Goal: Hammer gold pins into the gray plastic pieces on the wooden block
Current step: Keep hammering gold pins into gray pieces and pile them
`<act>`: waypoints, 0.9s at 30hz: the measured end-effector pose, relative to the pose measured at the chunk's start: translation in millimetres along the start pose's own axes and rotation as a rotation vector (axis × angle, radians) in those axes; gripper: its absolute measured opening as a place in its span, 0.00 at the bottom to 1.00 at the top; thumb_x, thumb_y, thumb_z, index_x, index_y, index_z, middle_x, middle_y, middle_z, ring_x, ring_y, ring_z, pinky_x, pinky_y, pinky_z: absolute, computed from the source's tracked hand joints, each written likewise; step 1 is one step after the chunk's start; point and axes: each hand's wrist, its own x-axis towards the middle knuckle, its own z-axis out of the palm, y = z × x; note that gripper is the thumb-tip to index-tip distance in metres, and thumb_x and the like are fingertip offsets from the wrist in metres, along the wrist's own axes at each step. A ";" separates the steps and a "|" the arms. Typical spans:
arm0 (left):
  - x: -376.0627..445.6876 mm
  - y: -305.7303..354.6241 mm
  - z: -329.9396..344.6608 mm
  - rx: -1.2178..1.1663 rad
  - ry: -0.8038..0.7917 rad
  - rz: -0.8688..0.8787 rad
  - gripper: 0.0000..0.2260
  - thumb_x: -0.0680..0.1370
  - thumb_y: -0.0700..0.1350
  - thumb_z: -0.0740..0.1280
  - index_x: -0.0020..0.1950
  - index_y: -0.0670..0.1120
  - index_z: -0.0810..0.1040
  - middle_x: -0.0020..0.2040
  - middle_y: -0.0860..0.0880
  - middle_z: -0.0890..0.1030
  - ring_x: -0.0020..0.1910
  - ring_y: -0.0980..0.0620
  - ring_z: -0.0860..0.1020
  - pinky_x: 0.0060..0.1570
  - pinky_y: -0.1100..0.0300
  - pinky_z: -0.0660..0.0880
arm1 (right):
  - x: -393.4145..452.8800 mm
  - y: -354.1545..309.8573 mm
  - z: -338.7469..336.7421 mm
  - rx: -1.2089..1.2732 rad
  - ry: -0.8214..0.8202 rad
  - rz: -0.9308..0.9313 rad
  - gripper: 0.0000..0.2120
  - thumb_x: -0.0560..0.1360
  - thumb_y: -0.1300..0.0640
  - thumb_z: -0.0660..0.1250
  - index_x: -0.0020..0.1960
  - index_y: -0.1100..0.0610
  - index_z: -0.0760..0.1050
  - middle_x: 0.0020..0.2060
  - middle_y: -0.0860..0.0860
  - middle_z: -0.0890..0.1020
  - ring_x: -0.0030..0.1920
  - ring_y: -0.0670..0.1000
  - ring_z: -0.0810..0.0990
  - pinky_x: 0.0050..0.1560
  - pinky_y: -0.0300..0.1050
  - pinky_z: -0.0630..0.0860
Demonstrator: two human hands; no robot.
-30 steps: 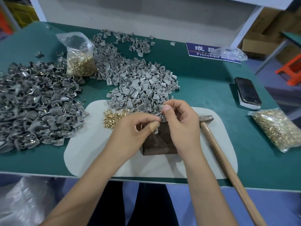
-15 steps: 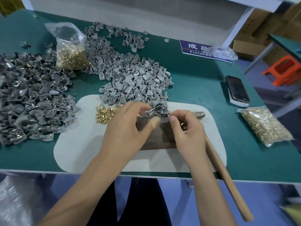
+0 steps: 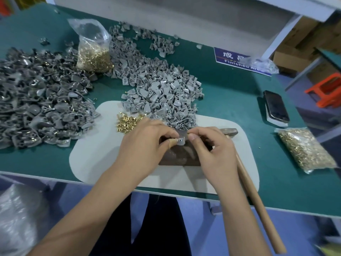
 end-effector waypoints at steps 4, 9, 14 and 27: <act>5.6 -2.3 -5.0 0.003 -0.050 -0.006 0.05 0.75 0.57 0.73 0.50 0.61 0.84 0.47 0.62 0.75 0.55 0.57 0.71 0.45 0.56 0.70 | 2.6 -12.5 2.1 -0.100 -0.138 -0.036 0.07 0.74 0.63 0.74 0.46 0.52 0.86 0.44 0.46 0.83 0.50 0.45 0.80 0.56 0.41 0.74; 5.7 -1.5 -5.8 0.019 -0.025 -0.026 0.04 0.75 0.58 0.73 0.48 0.62 0.84 0.45 0.60 0.75 0.51 0.57 0.72 0.42 0.56 0.69 | 6.0 -20.8 2.6 -0.302 -0.176 -0.039 0.06 0.75 0.59 0.74 0.45 0.48 0.85 0.41 0.45 0.79 0.48 0.49 0.77 0.51 0.48 0.74; 2.8 -2.1 -4.9 0.014 0.011 -0.028 0.03 0.75 0.56 0.74 0.47 0.61 0.84 0.44 0.59 0.76 0.48 0.57 0.72 0.40 0.57 0.68 | 10.7 -41.3 -0.8 -0.621 -0.264 -0.111 0.06 0.78 0.54 0.68 0.48 0.47 0.85 0.43 0.45 0.77 0.51 0.52 0.73 0.46 0.48 0.70; 4.7 -2.7 -5.7 -0.004 0.017 -0.002 0.04 0.74 0.55 0.75 0.47 0.58 0.86 0.43 0.57 0.79 0.51 0.51 0.76 0.44 0.52 0.74 | 24.3 -81.4 5.9 -1.037 -0.460 -0.130 0.04 0.78 0.58 0.66 0.50 0.52 0.79 0.52 0.50 0.78 0.61 0.55 0.72 0.46 0.46 0.60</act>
